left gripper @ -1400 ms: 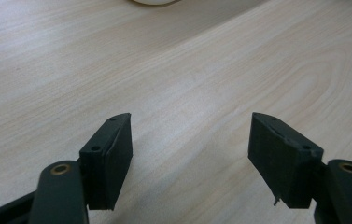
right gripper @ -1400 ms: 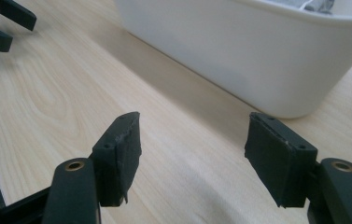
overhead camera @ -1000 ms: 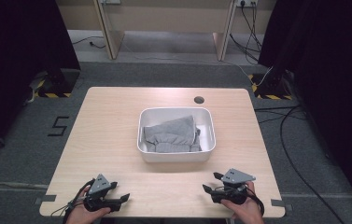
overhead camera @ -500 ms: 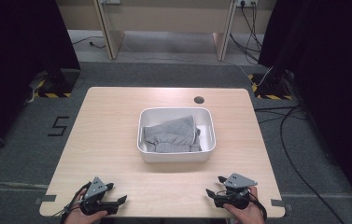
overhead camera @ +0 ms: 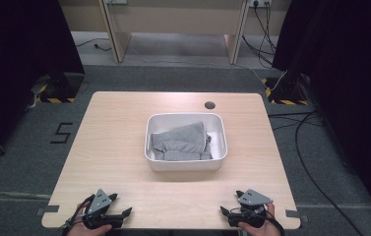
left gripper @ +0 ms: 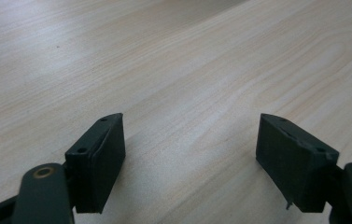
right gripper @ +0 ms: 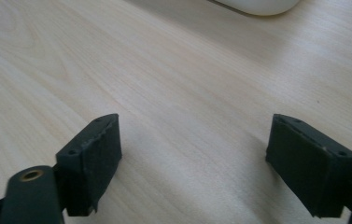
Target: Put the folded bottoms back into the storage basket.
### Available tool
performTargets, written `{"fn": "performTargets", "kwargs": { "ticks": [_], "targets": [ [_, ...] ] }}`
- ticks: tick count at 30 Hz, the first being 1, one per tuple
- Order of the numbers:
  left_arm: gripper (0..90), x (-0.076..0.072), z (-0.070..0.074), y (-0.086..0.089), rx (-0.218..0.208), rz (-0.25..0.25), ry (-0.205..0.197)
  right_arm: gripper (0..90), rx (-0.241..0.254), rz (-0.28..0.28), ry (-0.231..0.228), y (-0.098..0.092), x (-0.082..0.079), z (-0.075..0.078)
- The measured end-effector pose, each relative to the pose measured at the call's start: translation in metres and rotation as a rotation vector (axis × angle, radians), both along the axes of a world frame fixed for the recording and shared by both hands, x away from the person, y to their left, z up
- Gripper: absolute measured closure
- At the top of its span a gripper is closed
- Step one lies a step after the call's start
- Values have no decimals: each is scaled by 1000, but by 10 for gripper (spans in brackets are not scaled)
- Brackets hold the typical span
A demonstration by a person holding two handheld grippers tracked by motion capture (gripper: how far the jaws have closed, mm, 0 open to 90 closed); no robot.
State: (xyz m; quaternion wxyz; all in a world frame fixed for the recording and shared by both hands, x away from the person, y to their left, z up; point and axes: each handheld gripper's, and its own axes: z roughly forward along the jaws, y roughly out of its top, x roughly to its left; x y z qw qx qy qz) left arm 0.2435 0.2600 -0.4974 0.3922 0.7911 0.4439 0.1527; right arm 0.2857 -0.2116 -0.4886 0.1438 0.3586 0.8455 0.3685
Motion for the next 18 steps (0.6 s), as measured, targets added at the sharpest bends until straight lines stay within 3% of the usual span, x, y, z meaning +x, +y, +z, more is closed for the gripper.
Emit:
{"fn": "performTargets", "kwargs": {
  "ticks": [7,12,18],
  "targets": [
    [195,-1,-3,-3,22,-9,-25,171,33,-2,-38,0,-1,-5],
    [170,-1,-4,-3,1,-15,-25,170,39,3,-46,1,-1,-6],
    [137,-1,-4,-5,19,-24,-31,168,45,0,-45,1,-2,-7]
  ]
}}
